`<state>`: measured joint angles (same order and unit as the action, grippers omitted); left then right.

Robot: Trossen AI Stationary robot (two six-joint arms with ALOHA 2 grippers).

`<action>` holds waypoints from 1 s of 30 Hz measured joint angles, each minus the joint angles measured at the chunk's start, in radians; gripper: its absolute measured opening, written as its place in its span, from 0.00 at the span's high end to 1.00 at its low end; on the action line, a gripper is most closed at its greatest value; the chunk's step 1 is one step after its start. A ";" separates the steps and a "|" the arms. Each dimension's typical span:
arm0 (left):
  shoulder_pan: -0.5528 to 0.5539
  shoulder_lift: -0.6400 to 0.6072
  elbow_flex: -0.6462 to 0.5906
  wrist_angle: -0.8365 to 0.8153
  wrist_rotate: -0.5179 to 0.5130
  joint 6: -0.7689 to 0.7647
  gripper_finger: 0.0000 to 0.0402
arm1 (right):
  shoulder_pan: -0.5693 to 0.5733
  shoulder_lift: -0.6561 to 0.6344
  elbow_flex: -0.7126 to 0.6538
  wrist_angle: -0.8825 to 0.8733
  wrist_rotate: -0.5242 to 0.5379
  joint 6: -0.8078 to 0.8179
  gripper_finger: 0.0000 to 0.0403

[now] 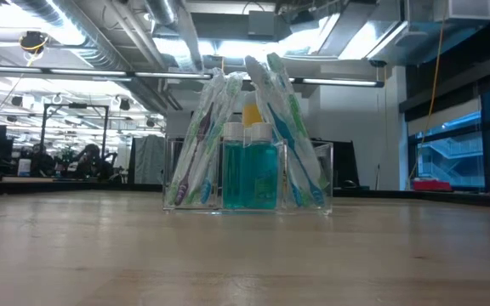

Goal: Pick & Place toothbrushing station
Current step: Put the purple toothbrush into the transparent organizer

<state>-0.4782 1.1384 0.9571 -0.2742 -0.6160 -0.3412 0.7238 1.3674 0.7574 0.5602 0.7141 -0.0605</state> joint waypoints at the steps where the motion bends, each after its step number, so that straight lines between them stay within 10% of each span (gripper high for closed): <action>1: 0.030 -0.033 -0.038 0.042 0.033 -0.010 0.97 | 0.000 0.000 0.000 0.000 0.000 0.000 0.20; 13: 0.289 -0.066 -0.083 0.005 0.395 -0.015 0.98 | -0.003 0.000 0.000 0.000 0.001 -0.007 0.22; 30: 0.352 0.112 -0.015 -0.073 0.444 0.033 0.98 | -0.023 0.000 0.000 -0.037 0.001 0.027 0.26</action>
<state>-0.1261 1.2501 0.9417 -0.3469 -0.1719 -0.3078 0.7013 1.3674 0.7570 0.5228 0.7147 -0.0332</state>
